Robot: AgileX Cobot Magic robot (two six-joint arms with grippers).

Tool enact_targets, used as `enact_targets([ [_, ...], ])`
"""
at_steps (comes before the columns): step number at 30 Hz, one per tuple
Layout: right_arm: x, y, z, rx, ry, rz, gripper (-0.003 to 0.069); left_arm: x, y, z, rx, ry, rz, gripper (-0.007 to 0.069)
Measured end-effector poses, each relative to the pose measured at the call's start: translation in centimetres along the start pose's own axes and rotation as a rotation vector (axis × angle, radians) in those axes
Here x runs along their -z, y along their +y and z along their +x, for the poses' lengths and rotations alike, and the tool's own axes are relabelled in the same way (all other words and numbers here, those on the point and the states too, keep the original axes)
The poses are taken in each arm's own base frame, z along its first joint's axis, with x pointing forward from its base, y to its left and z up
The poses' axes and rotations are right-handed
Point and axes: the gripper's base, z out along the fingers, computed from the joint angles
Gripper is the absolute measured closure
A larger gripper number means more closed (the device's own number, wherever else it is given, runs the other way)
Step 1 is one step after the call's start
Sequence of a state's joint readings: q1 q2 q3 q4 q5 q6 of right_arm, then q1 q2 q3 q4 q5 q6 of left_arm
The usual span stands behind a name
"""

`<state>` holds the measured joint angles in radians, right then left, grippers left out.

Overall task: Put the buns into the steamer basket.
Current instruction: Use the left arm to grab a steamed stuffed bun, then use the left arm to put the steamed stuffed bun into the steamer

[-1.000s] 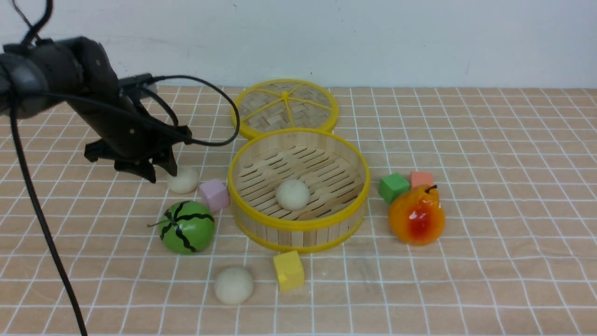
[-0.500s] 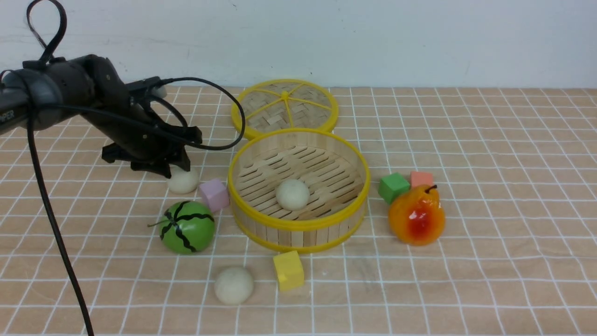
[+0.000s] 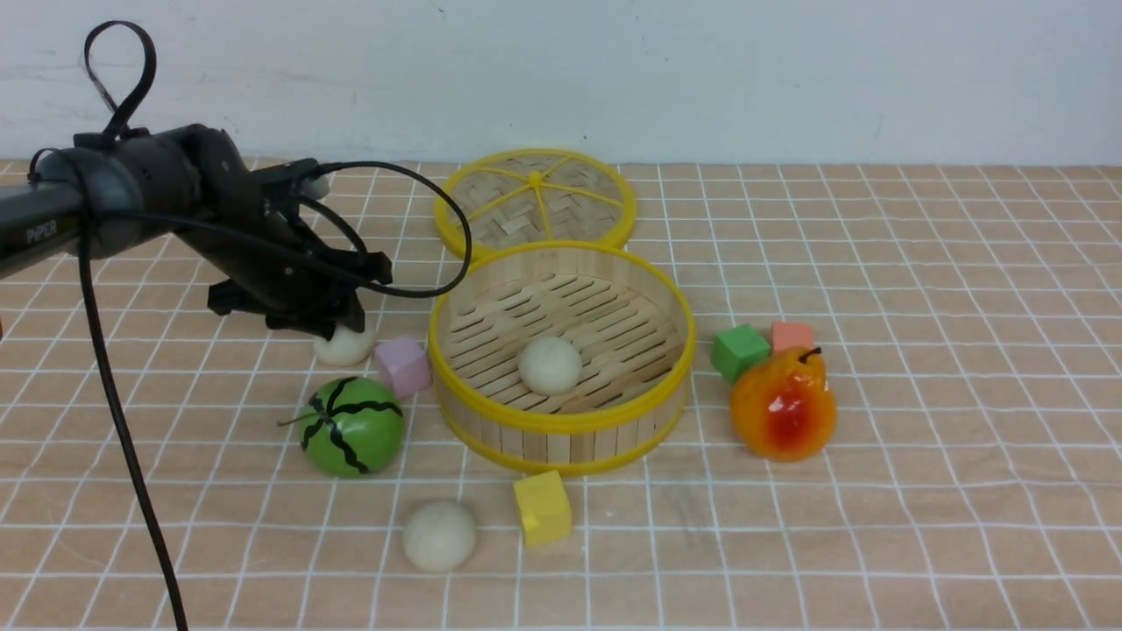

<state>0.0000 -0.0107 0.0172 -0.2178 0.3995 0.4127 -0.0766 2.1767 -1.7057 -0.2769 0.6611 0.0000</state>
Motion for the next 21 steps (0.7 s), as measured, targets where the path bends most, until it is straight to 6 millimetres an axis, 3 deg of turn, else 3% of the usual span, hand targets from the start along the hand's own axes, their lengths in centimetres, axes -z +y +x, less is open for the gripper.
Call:
enact_targets([
  [1,0.0,0.0,0.0,0.000,0.000,0.000,0.0418,0.0,0.0,0.0,-0.001,0.002,-0.001,0.0472],
  [4,0.0,0.0,0.0,0.000,0.000,0.000,0.0418,0.0,0.0,0.1,-0.003,0.016,-0.003,0.0613],
  [8,0.0,0.0,0.0,0.000,0.000,0.000,0.0418,0.5,-0.1,0.1,-0.009,0.027,-0.002,0.0631],
  [12,0.0,0.0,0.0,0.000,0.000,0.000,0.0418,2.9,-1.0,-0.8,-0.028,0.035,0.011,0.0631],
  [16,0.0,0.0,0.0,0.000,0.000,0.000,0.0418,6.0,-3.6,-1.9,-0.069,-0.017,0.050,0.0631],
  [21,0.0,0.0,0.0,0.000,0.000,0.000,0.0418,7.5,-7.4,-1.8,-0.127,-0.052,0.101,0.0631],
])
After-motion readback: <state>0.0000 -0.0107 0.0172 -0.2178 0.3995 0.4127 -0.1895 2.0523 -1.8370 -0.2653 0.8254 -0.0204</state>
